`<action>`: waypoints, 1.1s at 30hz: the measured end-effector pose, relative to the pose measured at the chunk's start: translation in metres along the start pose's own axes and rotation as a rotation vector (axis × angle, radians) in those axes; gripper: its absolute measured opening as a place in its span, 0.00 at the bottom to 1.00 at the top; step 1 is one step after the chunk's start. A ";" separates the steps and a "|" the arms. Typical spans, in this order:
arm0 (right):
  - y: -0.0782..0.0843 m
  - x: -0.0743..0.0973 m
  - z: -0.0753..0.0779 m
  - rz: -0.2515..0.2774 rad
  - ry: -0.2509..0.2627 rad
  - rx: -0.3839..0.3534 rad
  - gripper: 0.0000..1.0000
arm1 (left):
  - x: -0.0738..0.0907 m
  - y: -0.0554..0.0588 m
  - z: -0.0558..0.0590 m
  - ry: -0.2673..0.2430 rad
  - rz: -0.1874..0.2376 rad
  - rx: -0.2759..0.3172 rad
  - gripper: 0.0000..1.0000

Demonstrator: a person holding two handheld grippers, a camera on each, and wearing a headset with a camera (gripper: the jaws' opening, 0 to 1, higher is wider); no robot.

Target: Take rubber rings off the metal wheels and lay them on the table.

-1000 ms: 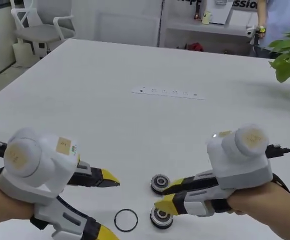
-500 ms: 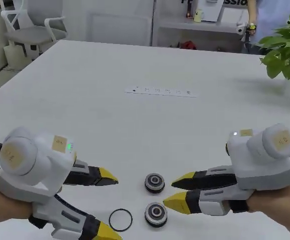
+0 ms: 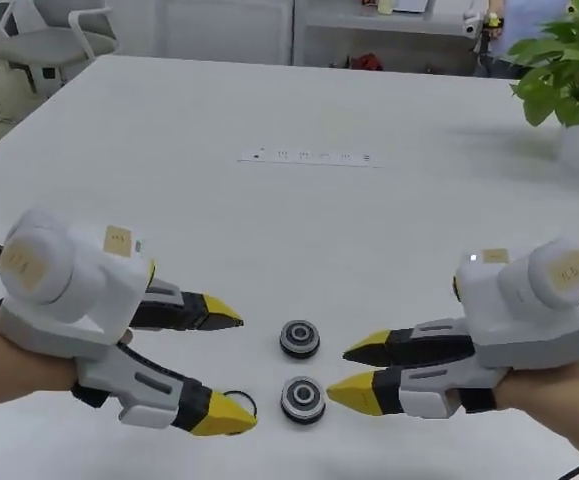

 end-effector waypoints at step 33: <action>0.027 -0.027 -0.001 -0.056 -0.027 0.006 0.26 | -0.049 0.001 -0.017 0.035 -0.010 0.019 0.36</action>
Point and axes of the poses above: the centre of the closed fingertips' face, and the gripper's own axes: x roughly backward along the fingers, z roughly to its right, y roughly out of its underside, the point moved 9 cm from there along x, roughly backward along the fingers, and after that the axes turned 10 degrees about y, right-handed, at the moved point
